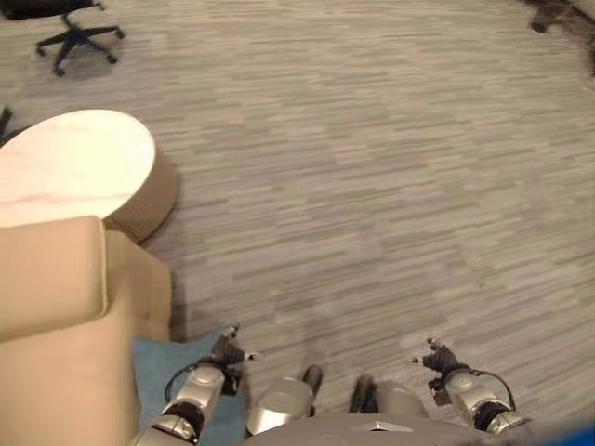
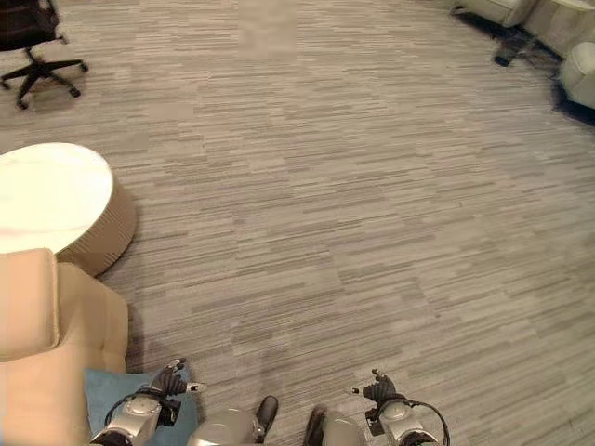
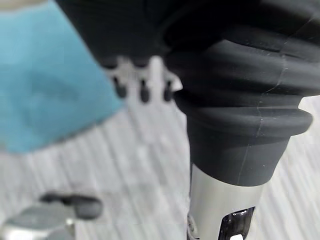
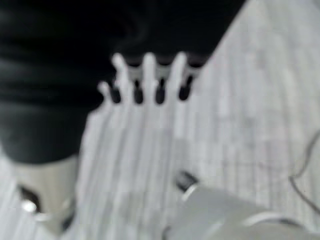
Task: Pick up all the scattered cushions and arrange them neatly on the sofa.
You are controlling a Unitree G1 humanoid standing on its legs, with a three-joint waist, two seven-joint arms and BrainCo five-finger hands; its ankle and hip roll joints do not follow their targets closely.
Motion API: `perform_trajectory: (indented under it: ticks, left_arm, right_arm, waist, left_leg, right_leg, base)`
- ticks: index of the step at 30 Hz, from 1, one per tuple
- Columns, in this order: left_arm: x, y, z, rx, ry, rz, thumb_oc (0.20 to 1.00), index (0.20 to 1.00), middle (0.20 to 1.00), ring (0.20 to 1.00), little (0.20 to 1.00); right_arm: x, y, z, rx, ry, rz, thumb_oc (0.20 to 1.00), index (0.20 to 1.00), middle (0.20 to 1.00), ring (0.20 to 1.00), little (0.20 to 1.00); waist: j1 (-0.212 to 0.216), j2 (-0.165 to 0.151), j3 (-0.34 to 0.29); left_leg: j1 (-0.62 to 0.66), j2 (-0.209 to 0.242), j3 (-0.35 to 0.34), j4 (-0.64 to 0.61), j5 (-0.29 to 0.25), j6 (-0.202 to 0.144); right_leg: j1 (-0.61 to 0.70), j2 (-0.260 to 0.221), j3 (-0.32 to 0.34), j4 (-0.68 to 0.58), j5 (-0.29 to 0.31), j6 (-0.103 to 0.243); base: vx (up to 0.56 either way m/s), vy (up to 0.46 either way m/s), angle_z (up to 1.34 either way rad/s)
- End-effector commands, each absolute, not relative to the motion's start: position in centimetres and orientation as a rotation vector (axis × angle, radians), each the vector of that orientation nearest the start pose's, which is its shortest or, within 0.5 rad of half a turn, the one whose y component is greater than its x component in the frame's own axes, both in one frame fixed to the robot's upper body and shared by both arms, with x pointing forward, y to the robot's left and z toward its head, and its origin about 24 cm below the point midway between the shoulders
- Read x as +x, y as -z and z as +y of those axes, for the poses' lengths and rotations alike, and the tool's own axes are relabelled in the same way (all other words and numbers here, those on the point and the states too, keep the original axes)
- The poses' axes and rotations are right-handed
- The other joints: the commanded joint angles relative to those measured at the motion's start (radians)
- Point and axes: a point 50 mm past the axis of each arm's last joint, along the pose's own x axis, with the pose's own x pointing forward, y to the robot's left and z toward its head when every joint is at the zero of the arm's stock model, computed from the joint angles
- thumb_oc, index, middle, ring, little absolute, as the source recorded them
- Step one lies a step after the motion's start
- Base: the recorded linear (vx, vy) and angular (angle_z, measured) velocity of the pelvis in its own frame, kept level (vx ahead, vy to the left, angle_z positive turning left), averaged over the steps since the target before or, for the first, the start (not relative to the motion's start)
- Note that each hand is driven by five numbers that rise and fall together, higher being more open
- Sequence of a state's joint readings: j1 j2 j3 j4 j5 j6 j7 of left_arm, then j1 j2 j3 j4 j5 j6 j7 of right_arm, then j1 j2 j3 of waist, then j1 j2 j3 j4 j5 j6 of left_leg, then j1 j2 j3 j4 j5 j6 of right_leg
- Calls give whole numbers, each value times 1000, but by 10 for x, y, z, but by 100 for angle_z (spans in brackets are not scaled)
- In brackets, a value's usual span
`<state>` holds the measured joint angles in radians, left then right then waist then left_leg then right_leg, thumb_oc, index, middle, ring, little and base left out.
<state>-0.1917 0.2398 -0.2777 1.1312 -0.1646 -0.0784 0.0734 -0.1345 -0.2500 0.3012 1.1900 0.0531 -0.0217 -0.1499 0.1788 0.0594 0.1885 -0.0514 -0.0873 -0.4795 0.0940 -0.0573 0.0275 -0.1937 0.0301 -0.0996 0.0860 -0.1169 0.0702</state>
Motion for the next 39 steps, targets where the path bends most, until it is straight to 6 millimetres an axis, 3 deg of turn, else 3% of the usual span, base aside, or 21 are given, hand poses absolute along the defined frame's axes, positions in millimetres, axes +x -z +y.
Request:
perform_trajectory:
  ticks: [1, 3, 5, 7, 8, 9, 10, 11, 14, 17, 22, 26, 27, 30, 31, 32, 33, 34, 36, 37, 39]
  left_arm:
    - [172, 131, 222, 293, -47, 885, 1000, 1000, 1000, 1000, 1000]
    - [172, 132, 217, 287, -39, 884, 1000, 1000, 1000, 1000, 1000]
    - [174, 132, 214, 285, -27, 877, 1000, 1000, 1000, 1000, 1000]
    - [177, 130, 213, 282, -29, 868, 1000, 1000, 1000, 1000, 1000]
    - [183, 127, 210, 260, -34, 842, 1000, 1000, 1000, 1000, 1000]
    - [184, 127, 210, 260, -34, 842, 1000, 1000, 1000, 1000, 1000]
    - [187, 125, 206, 234, -42, 818, 1000, 1000, 1000, 1000, 1000]
    - [188, 125, 204, 231, -40, 811, 1000, 1000, 1000, 1000, 1000]
    - [186, 126, 203, 247, -24, 821, 1000, 1000, 1000, 1000, 1000]
    - [188, 125, 200, 242, -9, 814, 1000, 1000, 1000, 1000, 1000]
    - [180, 129, 209, 254, -16, 851, 1000, 1000, 1000, 1000, 1000]
    - [176, 129, 215, 268, -13, 862, 1000, 1000, 1000, 1000, 1000]
    - [175, 130, 217, 280, -12, 864, 1000, 1000, 1000, 1000, 1000]
    - [171, 132, 214, 290, -9, 873, 1000, 1000, 1000, 1000, 1000]
    - [173, 132, 210, 287, -5, 859, 1000, 1000, 1000, 1000, 1000]
    - [165, 136, 219, 336, -10, 916, 1000, 1000, 1000, 1000, 1000]
    - [171, 134, 209, 310, 2, 875, 1000, 1000, 1000, 1000, 1000]
    - [177, 131, 206, 287, -10, 845, 1000, 1000, 1000, 1000, 1000]
    - [178, 131, 203, 268, -9, 838, 1000, 1000, 1000, 1000, 1000]
    - [177, 131, 203, 240, -26, 837, 1000, 1000, 1000, 1000, 1000]
    - [174, 133, 202, 233, -27, 847, 1000, 1000, 1000, 1000, 1000]
  right_arm:
    - [169, 134, -230, -479, 45, 959, 1000, 1000, 1000, 1000, 1000]
    - [171, 132, -231, -477, 57, 937, 1000, 1000, 1000, 1000, 1000]
    - [172, 131, -234, -489, 67, 929, 1000, 1000, 1000, 1000, 1000]
    - [178, 128, -234, -495, 71, 906, 1000, 1000, 1000, 1000, 1000]
    - [187, 123, -236, -506, 78, 880, 1000, 1000, 1000, 1000, 1000]
    - [187, 123, -236, -506, 78, 880, 1000, 1000, 1000, 1000, 1000]
    - [193, 119, -241, -523, 90, 857, 1000, 1000, 1000, 1000, 1000]
    - [194, 118, -242, -517, 105, 851, 1000, 1000, 1000, 1000, 1000]
    - [203, 112, -243, -484, 129, 817, 1000, 1000, 1000, 1000, 1000]
    - [205, 111, -242, -468, 134, 811, 1000, 1000, 1000, 1000, 1000]
    - [207, 112, -233, -474, 93, 808, 1000, 1000, 1000, 1000, 1000]
    - [207, 113, -225, -465, 53, 798, 1000, 1000, 1000, 1000, 1000]
    - [210, 112, -222, -466, 32, 782, 1000, 1000, 1000, 1000, 1000]
    - [216, 108, -219, -461, 20, 756, 1000, 1000, 1000, 1000, 1000]
    - [218, 107, -220, -465, 27, 751, 1000, 1000, 1000, 1000, 1000]
    - [199, 115, -238, -528, 57, 825, 1000, 1000, 1000, 1000, 1000]
    - [203, 115, -233, -501, 46, 823, 1000, 1000, 1000, 1000, 1000]
    - [205, 115, -228, -496, 34, 813, 1000, 1000, 1000, 1000, 1000]
    - [201, 116, -229, -488, 45, 824, 1000, 1000, 1000, 1000, 1000]
    - [194, 120, -233, -487, 60, 850, 1000, 1000, 1000, 1000, 1000]
    - [192, 121, -235, -486, 68, 859, 1000, 1000, 1000, 1000, 1000]
  waist:
    - [69, -77, -49]
    - [76, -77, -62]
    - [77, -88, -52]
    - [80, -89, -43]
    - [99, -100, -25]
    - [98, -99, -25]
    - [115, -107, -24]
    - [119, -109, -22]
    - [91, -111, -39]
    - [79, -106, -46]
    - [107, -103, -58]
    - [114, -84, -52]
    - [95, -70, -44]
    - [70, -69, -62]
    - [64, -64, -65]
    - [57, -74, -58]
    - [52, -77, -55]
    - [62, -83, -47]
    - [62, -81, -61]
    - [55, -84, -78]
    - [50, -84, -74]
  left_leg:
    - [75, -46, -27, 32, -86, 1]
    - [67, -17, -67, 30, -48, -35]
    - [25, -5, -68, 73, -34, -72]
    - [-16, 3, -54, 107, -21, -84]
    - [-85, 5, 18, 155, -16, -90]
    - [-86, 5, 18, 158, -17, -90]
    - [-130, 23, 148, 124, -39, -88]
    - [-150, 30, 204, 114, -34, -91]
    - [-163, 82, 478, 101, -50, -85]
    - [-164, 98, 602, 118, -46, -77]
    - [-91, 67, 535, 25, -45, -57]
    - [-33, 52, 453, -28, -41, -15]
    - [-12, 35, 369, -51, -27, 6]
    - [-5, -4, 208, -90, 26, 3]
    - [-1, -17, 151, -96, 37, -2]
    - [7, -25, 133, -94, 36, -11]
    - [4, -36, 90, -78, 33, -24]
    - [6, -39, 78, -73, 25, -35]
    - [-3, -41, 39, -64, 32, -54]
    - [-19, -43, 47, -56, 36, -72]
    - [-28, -42, 70, -39, 32, -76]
  right_leg:
    - [26, -143, -71, 10, 144, 77]
    - [35, -112, -79, -2, 128, 69]
    - [69, -114, -139, -40, 116, 56]
    - [90, -115, -167, -60, 110, 44]
    - [130, -129, -225, -108, 113, 41]
    - [130, -129, -226, -109, 113, 41]
    - [170, -140, -302, -145, 109, 40]
    - [187, -147, -345, -159, 114, 44]
    - [221, -148, -450, -171, 92, 54]
    - [240, -156, -527, -164, 88, 52]
    - [250, -155, -552, -74, 35, 47]
    - [185, -195, -519, 178, -3, 61]
    - [114, -188, -399, 306, 4, 71]
    - [62, -60, -104, 190, -9, 62]
    - [44, -41, -13, 158, -2, 55]
    - [60, -51, 26, 92, 8, 44]
    - [60, -41, 46, 94, 21, 37]
    - [97, -67, -2, 35, 40, 45]
    - [132, -66, -53, -10, 43, 34]
    - [158, -70, -88, -66, 60, 34]
    - [182, -73, -108, -89, 68, 31]
  base:
    - [229, -110, 224]
    - [300, -154, 96]
    - [188, -111, 142]
    - [77, -66, 122]
    - [26, -39, 95]
    - [63, -115, 92]
    - [42, -115, 131]
    - [116, -209, 140]
    - [54, -99, 129]
    - [68, 9, 111]
    - [100, 51, 41]
    - [96, 98, 44]
    - [95, 61, 53]
    - [163, -63, 148]
    - [297, -123, 222]
    - [245, -151, 172]
    - [217, -186, 126]
    - [135, -202, 186]
    - [157, -185, 190]
    - [154, -119, 139]
    - [115, -65, 171]
